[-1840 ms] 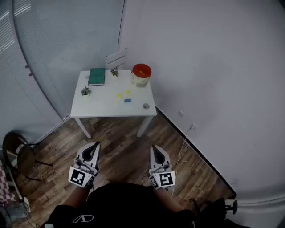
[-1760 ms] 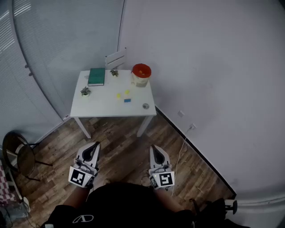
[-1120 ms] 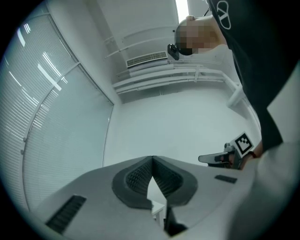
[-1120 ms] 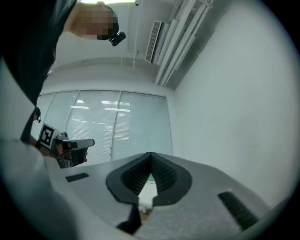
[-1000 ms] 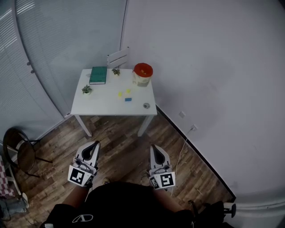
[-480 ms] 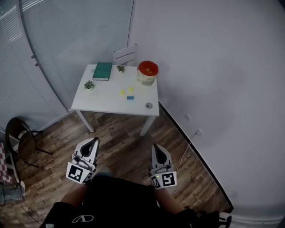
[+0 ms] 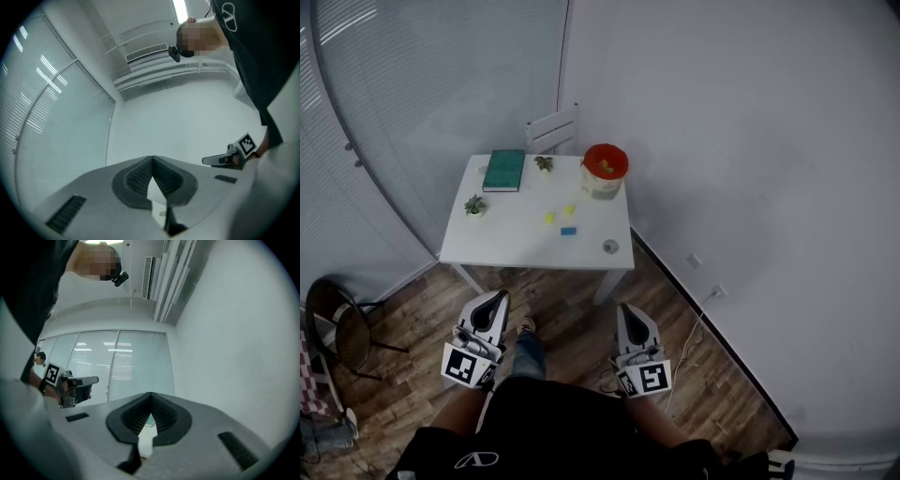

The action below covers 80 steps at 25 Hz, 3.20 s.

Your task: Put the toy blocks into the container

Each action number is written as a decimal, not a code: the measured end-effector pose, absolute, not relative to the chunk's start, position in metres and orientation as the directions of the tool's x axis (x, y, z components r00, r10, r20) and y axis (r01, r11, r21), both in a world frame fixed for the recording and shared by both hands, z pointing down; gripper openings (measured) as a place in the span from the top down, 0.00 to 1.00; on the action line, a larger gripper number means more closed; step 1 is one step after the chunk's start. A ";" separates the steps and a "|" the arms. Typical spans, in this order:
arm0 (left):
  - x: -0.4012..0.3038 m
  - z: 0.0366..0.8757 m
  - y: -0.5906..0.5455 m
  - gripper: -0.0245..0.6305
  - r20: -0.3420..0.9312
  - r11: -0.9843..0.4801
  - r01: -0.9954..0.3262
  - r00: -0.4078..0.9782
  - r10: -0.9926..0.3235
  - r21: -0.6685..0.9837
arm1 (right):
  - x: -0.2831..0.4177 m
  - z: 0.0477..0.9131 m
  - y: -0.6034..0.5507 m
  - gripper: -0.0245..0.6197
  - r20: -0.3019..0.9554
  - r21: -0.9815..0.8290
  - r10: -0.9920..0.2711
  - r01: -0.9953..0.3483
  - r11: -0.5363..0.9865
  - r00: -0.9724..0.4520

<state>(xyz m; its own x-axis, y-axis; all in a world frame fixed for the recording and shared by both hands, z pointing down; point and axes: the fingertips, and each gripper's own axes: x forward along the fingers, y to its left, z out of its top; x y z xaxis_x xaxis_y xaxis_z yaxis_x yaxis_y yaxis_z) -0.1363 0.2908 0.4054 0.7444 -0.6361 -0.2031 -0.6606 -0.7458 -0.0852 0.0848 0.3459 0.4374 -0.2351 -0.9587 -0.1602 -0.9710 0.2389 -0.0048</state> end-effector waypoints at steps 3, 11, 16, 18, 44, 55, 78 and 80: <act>-0.134 0.403 0.237 0.96 -0.213 -0.760 -0.643 0.758 -0.617 -0.089 | 0.083 0.435 0.299 0.95 -0.165 0.002 -0.963 -0.976 0.217 -0.214; -0.133 0.376 0.102 0.96 -0.272 -0.795 -0.601 0.781 -0.562 -0.084 | 0.075 0.413 0.174 0.95 -0.158 0.049 -0.972 -0.984 0.169 -0.174; -0.137 0.385 0.032 0.96 -0.224 -0.824 -0.562 0.813 -0.537 -0.065 | 0.070 0.406 0.107 0.95 -0.158 0.070 -0.976 -0.987 0.143 -0.153; -0.139 0.387 0.009 0.96 -0.219 -0.829 -0.556 0.818 -0.532 -0.063 | 0.068 0.405 0.085 0.95 -0.156 0.077 -0.977 -0.988 0.137 -0.147; -0.082 0.403 -0.062 0.96 -0.174 -0.785 -0.620 0.773 -0.610 -0.003 | 0.077 0.412 -0.034 0.05 -0.056 0.226 -0.916 -0.899 0.375 -0.397; -0.085 0.429 -0.066 0.96 -0.120 -0.763 -0.646 0.755 -0.645 0.037 | 0.068 0.551 -0.082 0.11 0.450 0.311 -0.714 -0.655 0.689 -0.537; -0.141 0.471 -0.055 0.96 -0.017 -0.647 -0.758 0.648 -0.761 0.084 | 0.062 0.827 -0.072 0.43 0.976 0.011 -0.046 -0.165 0.986 -0.212; -0.141 0.473 -0.054 0.96 -0.009 -0.643 -0.761 0.645 -0.764 0.085 | 0.062 0.834 -0.072 0.49 0.981 -0.009 -0.020 -0.147 0.989 -0.192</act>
